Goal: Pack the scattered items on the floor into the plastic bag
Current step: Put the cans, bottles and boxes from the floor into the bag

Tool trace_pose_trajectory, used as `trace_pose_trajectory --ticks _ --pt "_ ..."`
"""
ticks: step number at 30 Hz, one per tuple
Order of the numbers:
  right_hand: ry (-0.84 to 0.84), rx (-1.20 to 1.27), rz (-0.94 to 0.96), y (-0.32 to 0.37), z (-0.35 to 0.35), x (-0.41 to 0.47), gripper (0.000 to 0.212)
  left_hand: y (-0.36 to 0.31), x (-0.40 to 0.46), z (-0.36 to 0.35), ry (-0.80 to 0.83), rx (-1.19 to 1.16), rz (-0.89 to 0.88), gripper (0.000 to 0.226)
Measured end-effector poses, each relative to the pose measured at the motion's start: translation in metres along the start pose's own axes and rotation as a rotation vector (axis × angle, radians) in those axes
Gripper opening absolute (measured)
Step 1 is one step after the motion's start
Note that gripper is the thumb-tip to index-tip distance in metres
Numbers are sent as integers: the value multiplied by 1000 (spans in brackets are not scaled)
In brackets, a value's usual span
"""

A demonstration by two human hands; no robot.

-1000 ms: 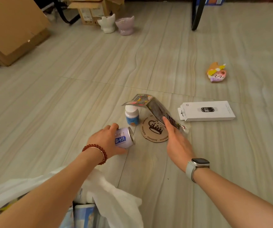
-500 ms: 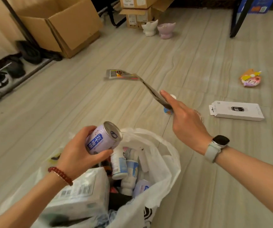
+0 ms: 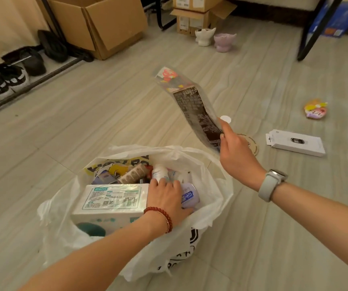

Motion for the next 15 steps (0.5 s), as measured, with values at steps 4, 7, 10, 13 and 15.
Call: trace_pose_trajectory --ticks 4,7,10,13,15 --pt "60 -98 39 -16 -1 -15 55 -2 1 -14 27 162 -37 72" --pt "44 -191 152 -21 -3 -24 56 -2 -7 -6 41 159 -45 75" --pt "-16 -366 287 -20 -4 -28 59 13 -21 32 -155 -22 -41 50" --pt "-59 -486 391 -15 -5 -26 56 74 -48 91 -654 -402 92 39" --pt "-59 -534 449 -8 -8 -21 50 115 -65 116 -868 -506 108 39"
Point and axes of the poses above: each hand's wrist, its own x-axis towards the middle knuckle, its own z-axis out of the back of the hand, y = z × x, the point moved 10 cm from there along x, towards the middle knuckle, and after that the axes turned 10 degrees about -z, right-handed, at the moved point
